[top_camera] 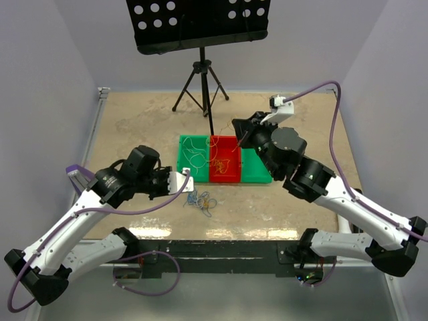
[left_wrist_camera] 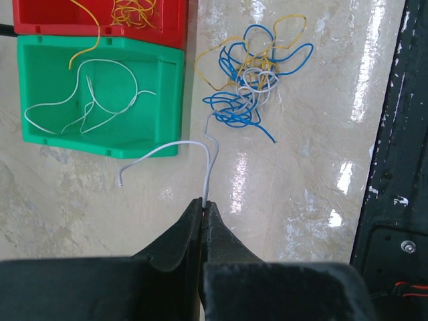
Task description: Untangle the cables
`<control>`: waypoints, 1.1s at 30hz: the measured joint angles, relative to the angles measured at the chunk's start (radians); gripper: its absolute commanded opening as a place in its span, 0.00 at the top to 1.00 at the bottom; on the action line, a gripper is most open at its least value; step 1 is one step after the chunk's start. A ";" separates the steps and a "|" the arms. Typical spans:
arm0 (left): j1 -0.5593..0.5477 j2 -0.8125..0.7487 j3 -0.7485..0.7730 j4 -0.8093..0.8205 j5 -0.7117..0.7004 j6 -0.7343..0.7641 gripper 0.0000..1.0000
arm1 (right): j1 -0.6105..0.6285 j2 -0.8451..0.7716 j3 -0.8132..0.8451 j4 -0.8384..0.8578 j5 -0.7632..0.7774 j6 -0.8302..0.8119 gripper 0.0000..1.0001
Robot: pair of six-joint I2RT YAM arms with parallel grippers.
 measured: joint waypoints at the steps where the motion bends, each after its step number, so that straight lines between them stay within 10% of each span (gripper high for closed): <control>1: 0.000 -0.002 0.001 -0.001 0.003 -0.003 1.00 | 0.000 0.006 0.000 0.005 0.000 -0.003 1.00; 33: 0.000 -0.018 0.001 -0.016 0.018 -0.005 1.00 | -0.119 0.221 -0.143 0.165 0.005 -0.035 1.00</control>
